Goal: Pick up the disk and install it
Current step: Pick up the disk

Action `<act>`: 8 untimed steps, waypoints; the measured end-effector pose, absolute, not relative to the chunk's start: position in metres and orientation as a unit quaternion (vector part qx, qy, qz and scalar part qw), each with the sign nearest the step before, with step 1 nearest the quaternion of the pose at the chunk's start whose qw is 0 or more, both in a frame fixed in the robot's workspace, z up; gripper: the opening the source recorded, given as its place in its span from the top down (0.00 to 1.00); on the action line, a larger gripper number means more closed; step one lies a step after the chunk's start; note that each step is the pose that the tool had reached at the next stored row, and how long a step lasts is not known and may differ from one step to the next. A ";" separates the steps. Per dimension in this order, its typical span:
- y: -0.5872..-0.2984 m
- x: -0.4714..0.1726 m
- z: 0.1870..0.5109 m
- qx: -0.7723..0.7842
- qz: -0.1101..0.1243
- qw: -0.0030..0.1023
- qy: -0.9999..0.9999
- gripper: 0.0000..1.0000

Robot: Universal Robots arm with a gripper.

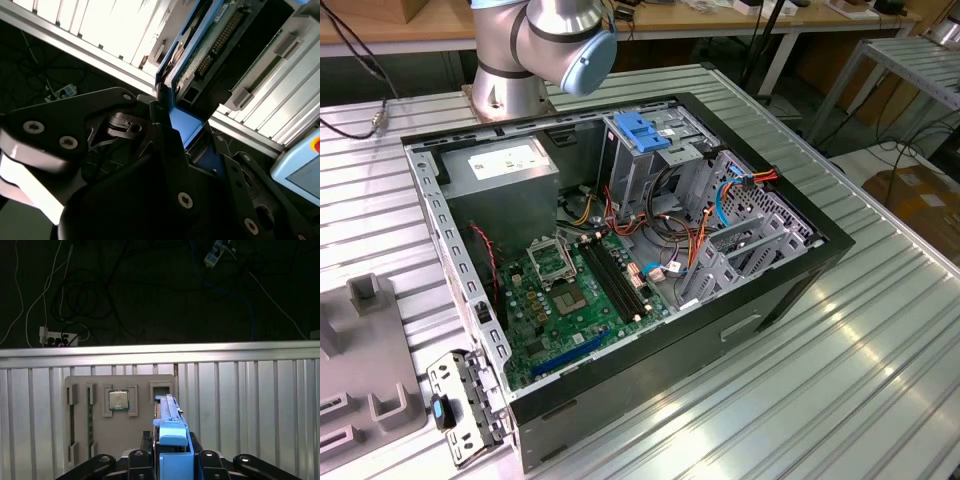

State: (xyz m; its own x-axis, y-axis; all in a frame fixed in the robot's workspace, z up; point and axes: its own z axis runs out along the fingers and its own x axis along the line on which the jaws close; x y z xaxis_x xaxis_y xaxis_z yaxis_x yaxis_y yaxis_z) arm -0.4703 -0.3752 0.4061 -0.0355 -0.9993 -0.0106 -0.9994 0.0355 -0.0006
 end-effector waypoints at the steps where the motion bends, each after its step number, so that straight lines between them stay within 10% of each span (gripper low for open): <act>1: -0.375 -0.470 0.411 -0.694 0.004 0.004 0.720 0.63; 8: -0.375 -0.470 0.426 -0.694 0.004 0.004 0.720 0.63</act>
State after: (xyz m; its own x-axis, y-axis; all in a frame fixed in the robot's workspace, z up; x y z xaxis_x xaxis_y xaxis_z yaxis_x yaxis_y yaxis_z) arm -0.4703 -0.3752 0.4257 -0.0355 -0.9993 -0.0109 -0.9994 0.0355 -0.0003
